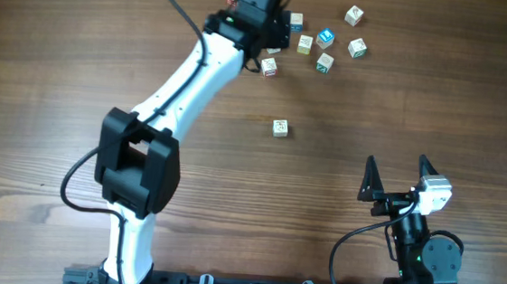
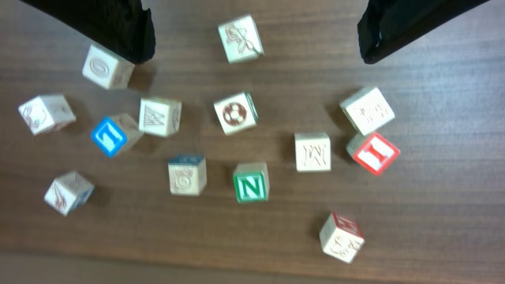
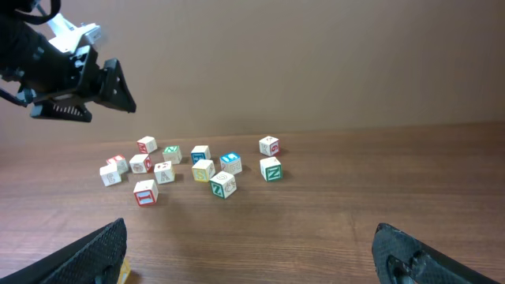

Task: Form a tower
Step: 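Return the left gripper to the cluster and grasp the rabbit-picture block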

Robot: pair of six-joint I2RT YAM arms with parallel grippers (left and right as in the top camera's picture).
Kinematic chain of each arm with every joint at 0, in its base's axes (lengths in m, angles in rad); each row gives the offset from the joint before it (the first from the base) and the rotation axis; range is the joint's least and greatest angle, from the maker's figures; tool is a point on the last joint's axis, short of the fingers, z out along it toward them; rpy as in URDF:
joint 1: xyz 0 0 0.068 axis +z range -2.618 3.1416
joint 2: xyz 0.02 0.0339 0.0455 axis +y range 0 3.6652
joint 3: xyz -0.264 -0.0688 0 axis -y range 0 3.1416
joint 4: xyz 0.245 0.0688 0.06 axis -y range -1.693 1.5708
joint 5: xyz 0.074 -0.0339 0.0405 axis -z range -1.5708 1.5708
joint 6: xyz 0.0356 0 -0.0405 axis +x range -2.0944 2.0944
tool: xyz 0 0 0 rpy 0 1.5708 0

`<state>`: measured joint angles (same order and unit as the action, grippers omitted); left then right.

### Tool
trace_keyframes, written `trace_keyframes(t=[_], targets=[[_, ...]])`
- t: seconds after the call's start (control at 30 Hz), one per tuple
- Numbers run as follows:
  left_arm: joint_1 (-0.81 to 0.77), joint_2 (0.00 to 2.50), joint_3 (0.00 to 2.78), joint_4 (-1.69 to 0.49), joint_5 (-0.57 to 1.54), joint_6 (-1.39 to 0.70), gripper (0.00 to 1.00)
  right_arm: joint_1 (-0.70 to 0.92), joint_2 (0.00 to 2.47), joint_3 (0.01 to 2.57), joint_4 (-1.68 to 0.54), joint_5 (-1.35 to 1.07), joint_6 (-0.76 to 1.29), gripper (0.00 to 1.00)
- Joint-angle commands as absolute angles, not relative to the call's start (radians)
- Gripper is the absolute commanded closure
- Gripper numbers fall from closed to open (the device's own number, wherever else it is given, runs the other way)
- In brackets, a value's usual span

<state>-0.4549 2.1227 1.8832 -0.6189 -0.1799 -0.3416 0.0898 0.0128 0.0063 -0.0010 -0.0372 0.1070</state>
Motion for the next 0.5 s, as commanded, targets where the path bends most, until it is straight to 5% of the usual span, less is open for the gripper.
trace_keyframes(t=[0.0, 0.3, 0.47], targets=[[-0.427, 2.157, 1.889, -0.572, -0.074, -0.327, 0.15, 0.086, 0.007, 0.005, 0.001, -0.05, 0.105, 0.0], [-0.448, 2.36, 1.889, -0.573, -0.031, -0.54, 0.15, 0.086, 0.007, 0.005, 0.001, -0.05, 0.105, 0.0], [-0.476, 2.379, 1.884, -0.595, -0.012, -0.54, 0.32, 0.086, 0.007, 0.005, 0.001, -0.05, 0.105, 0.0]])
